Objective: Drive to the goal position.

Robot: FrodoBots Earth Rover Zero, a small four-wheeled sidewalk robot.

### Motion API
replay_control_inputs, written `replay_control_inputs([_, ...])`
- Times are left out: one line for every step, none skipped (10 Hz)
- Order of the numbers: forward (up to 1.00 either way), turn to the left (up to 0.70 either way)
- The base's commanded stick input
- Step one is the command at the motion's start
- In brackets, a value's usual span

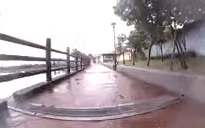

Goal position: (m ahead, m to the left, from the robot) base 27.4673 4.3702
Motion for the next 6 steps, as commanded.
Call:
replay_control_inputs([1.00, -0.01])
replay_control_inputs([1.00, -0.01])
replay_control_inputs([1.00, -0.01])
replay_control_inputs([1.00, -0.01])
replay_control_inputs([1.00, -0.01])
replay_control_inputs([1.00, -0.01])
